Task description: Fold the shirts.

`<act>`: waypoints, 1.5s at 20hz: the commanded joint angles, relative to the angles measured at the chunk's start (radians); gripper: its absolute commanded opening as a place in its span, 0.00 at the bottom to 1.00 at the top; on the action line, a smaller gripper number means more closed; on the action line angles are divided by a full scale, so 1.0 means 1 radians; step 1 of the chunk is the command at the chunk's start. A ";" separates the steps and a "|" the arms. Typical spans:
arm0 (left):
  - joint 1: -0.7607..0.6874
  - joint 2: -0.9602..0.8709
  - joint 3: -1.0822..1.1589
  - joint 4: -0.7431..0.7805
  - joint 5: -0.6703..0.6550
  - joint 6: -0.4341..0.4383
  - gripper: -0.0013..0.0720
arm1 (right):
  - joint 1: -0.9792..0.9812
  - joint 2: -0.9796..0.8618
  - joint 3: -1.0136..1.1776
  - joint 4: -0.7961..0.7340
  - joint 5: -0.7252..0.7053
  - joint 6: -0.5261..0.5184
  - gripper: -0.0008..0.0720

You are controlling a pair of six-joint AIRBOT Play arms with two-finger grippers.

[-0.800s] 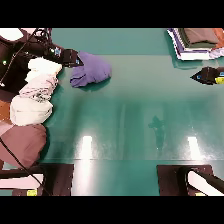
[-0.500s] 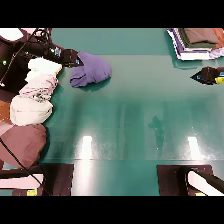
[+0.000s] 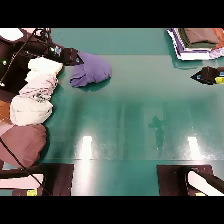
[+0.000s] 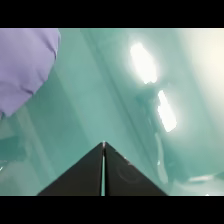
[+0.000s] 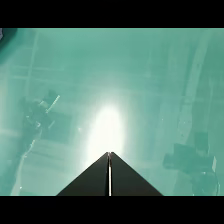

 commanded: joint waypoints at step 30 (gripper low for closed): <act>-0.001 -0.266 0.327 -0.153 0.075 -0.093 0.05 | 0.001 0.002 0.298 0.006 0.063 0.000 0.03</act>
